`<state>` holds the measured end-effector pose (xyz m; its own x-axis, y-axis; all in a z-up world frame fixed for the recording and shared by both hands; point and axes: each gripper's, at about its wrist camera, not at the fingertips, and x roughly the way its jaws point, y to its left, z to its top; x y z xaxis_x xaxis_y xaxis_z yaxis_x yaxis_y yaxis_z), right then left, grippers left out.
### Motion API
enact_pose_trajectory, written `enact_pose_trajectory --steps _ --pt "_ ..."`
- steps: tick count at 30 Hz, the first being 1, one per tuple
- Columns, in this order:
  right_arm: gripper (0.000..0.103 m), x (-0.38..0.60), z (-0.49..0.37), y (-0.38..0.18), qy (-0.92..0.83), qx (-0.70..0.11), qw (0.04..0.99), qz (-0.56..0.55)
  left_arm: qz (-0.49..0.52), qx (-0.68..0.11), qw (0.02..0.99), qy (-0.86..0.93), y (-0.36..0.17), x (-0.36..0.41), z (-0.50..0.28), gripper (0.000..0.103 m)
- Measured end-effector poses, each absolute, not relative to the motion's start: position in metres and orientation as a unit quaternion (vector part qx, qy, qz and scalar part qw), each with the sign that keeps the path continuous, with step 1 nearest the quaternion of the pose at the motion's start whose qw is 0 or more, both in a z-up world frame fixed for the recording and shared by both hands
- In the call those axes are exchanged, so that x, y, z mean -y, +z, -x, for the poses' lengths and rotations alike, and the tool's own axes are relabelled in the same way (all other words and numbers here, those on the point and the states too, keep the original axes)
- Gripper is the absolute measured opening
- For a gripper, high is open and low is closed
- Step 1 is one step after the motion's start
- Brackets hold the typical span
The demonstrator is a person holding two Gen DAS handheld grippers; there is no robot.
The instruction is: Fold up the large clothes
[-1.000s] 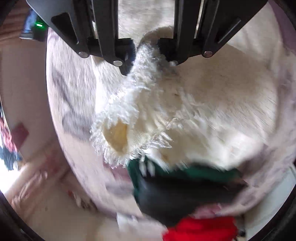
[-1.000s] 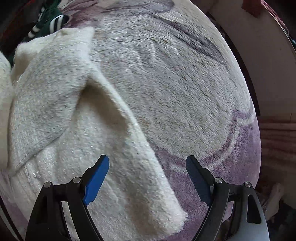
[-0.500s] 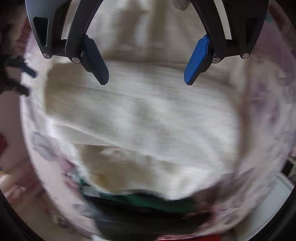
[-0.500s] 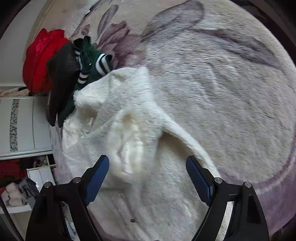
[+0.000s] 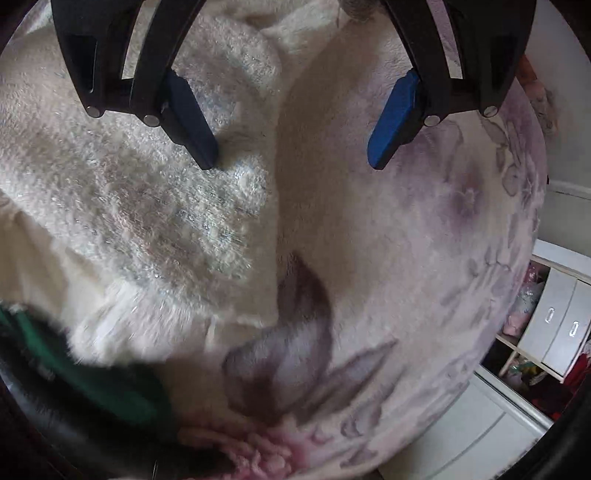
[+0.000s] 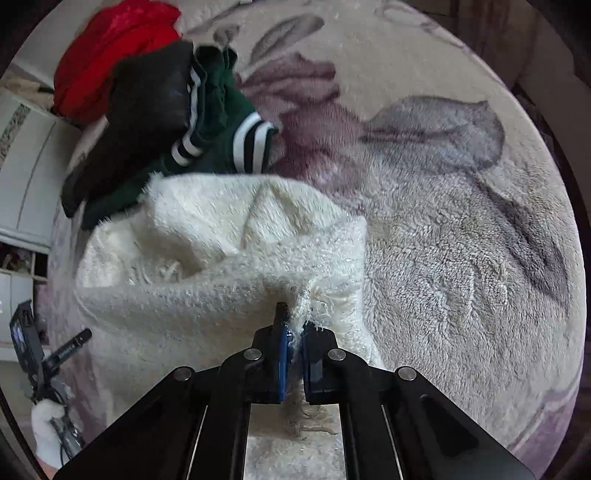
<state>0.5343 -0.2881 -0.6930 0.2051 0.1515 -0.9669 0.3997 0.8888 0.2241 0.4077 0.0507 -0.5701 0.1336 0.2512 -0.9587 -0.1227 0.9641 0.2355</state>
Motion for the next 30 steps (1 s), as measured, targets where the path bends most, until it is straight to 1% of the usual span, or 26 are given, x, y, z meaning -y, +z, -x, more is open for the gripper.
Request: enact_pose_trajectory --steps 1,2,3,4,5,6,7,8,9,12,17,20,21,22,23,25,27,30 --pt "0.010 0.290 -0.533 -0.710 -0.085 -0.660 0.713 -0.220 -0.053 -0.649 0.749 0.124 -0.573 -0.048 -0.410 0.084" --pt "0.015 0.295 -0.537 -0.717 -0.099 -0.683 0.686 -0.231 -0.063 -0.644 0.752 0.126 -0.568 -0.045 -0.409 0.083" --pt "0.018 0.303 -0.538 -0.714 -0.106 -0.682 0.681 -0.244 -0.074 -0.636 0.758 0.125 -0.559 -0.041 -0.408 0.083" --pt "0.018 0.306 -0.539 -0.701 -0.111 -0.669 0.690 -0.253 -0.092 -0.623 0.767 0.121 -0.547 -0.034 -0.404 0.083" --pt "0.021 0.306 -0.540 -0.686 -0.115 -0.655 0.702 -0.252 -0.103 -0.615 0.773 0.118 -0.538 -0.029 -0.401 0.083" --pt "0.035 0.305 -0.541 -0.670 -0.118 -0.642 0.714 -0.254 -0.116 -0.604 0.781 0.112 -0.526 -0.021 -0.395 0.083" --pt "0.044 0.300 -0.543 -0.658 -0.110 -0.631 0.720 -0.267 -0.124 -0.598 0.785 0.107 -0.521 -0.015 -0.391 0.083" --pt "0.058 0.295 -0.550 -0.651 -0.093 -0.625 0.721 -0.285 -0.133 -0.595 0.786 0.105 -0.518 -0.011 -0.388 0.083" --pt "0.060 0.284 -0.554 -0.651 -0.067 -0.626 0.715 -0.304 -0.150 -0.592 0.785 0.104 -0.518 -0.004 -0.384 0.083" --pt "0.060 0.241 -0.577 -0.673 -0.009 -0.649 0.680 -0.340 -0.186 -0.596 0.775 0.095 -0.529 0.009 -0.381 0.084" --pt "0.060 0.203 -0.626 -0.705 -0.034 -0.665 0.681 -0.305 -0.202 -0.600 0.769 0.093 -0.547 0.021 -0.400 0.083" --pt "0.060 0.192 -0.667 -0.737 -0.067 -0.684 0.681 -0.251 -0.210 -0.610 0.758 0.092 -0.567 0.027 -0.416 0.083" --pt "0.054 0.189 -0.677 -0.748 -0.067 -0.690 0.677 -0.245 -0.209 -0.613 0.757 0.092 -0.573 0.029 -0.422 0.083" --pt "0.035 0.184 -0.686 -0.761 -0.063 -0.696 0.672 -0.245 -0.212 -0.611 0.757 0.094 -0.574 0.030 -0.425 0.084" --pt "0.001 0.180 -0.692 -0.771 -0.062 -0.700 0.670 -0.240 -0.219 -0.606 0.758 0.098 -0.575 0.032 -0.428 0.085" --pt "0.000 0.168 -0.700 -0.783 -0.065 -0.703 0.675 -0.215 -0.220 -0.602 0.761 0.103 -0.575 0.033 -0.435 0.085" --pt "0.000 0.159 -0.704 -0.777 -0.065 -0.690 0.693 -0.198 -0.210 -0.601 0.764 0.105 -0.571 0.030 -0.440 0.085" --pt "0.001 0.150 -0.704 -0.757 -0.028 -0.672 0.704 -0.227 -0.208 -0.586 0.775 0.117 -0.560 0.025 -0.443 0.085"
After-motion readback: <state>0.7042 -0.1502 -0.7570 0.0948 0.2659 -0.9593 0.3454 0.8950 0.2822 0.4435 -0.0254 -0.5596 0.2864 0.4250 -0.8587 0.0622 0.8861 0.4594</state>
